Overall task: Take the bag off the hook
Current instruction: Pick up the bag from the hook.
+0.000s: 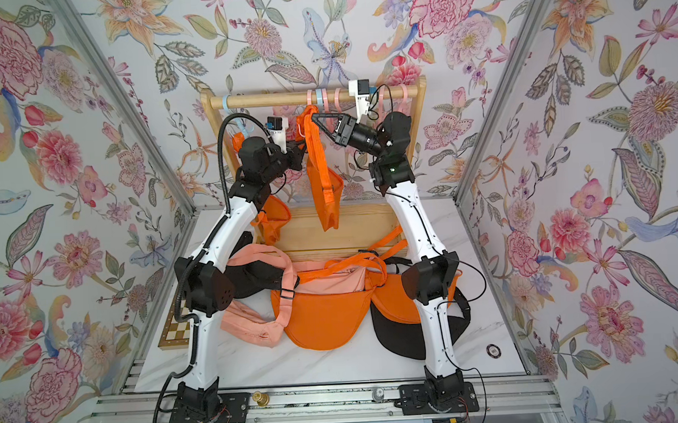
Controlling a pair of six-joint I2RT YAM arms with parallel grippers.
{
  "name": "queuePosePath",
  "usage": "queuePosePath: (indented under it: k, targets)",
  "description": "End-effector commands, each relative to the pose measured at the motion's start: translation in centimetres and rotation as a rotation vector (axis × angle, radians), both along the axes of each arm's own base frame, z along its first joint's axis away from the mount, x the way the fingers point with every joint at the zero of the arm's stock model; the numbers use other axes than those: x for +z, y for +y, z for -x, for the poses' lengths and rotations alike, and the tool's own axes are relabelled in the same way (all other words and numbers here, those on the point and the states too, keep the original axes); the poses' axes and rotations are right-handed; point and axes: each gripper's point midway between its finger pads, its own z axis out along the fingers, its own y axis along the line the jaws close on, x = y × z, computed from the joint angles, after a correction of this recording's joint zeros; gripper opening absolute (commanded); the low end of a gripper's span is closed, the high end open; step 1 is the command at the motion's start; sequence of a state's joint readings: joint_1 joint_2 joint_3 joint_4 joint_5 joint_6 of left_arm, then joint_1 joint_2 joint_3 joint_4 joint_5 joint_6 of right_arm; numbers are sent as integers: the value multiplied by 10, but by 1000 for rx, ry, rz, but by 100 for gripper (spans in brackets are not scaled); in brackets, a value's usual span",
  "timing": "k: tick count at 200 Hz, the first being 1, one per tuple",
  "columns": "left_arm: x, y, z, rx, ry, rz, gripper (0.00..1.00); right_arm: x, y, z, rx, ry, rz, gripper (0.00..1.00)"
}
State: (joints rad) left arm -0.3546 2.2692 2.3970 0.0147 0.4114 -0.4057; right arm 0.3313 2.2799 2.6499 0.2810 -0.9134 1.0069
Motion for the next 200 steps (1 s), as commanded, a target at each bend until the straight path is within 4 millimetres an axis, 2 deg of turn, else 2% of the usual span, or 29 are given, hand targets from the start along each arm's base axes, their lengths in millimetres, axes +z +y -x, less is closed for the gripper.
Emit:
queuePosePath:
  k: [1,48,86,121,138,143,146,153,177,200]
  targets:
    - [63,17,31,15,-95,57,11,20,-3,20,-1,-65,4,0]
    - [98,42,53,98,-130,80,10,12,5,14,-52,-88,37,0]
    - [118,57,83,125,-162,91,11,19,18,39,16,-138,49,0]
    - [107,76,121,160,-137,70,13,21,25,69,48,-136,105,0]
    - [96,85,143,170,-110,59,14,16,26,85,26,-136,138,0]
    - [85,85,145,169,-87,50,15,16,25,90,10,-143,146,0]
    - [95,88,157,166,-104,58,15,14,25,93,1,-142,152,0]
    - [89,90,166,163,-91,52,15,11,23,99,-17,-148,165,0]
    - [76,91,197,142,-58,36,16,5,7,124,-95,-146,196,0]
    - [69,78,230,73,-43,21,18,-1,-13,151,-151,-125,207,0]
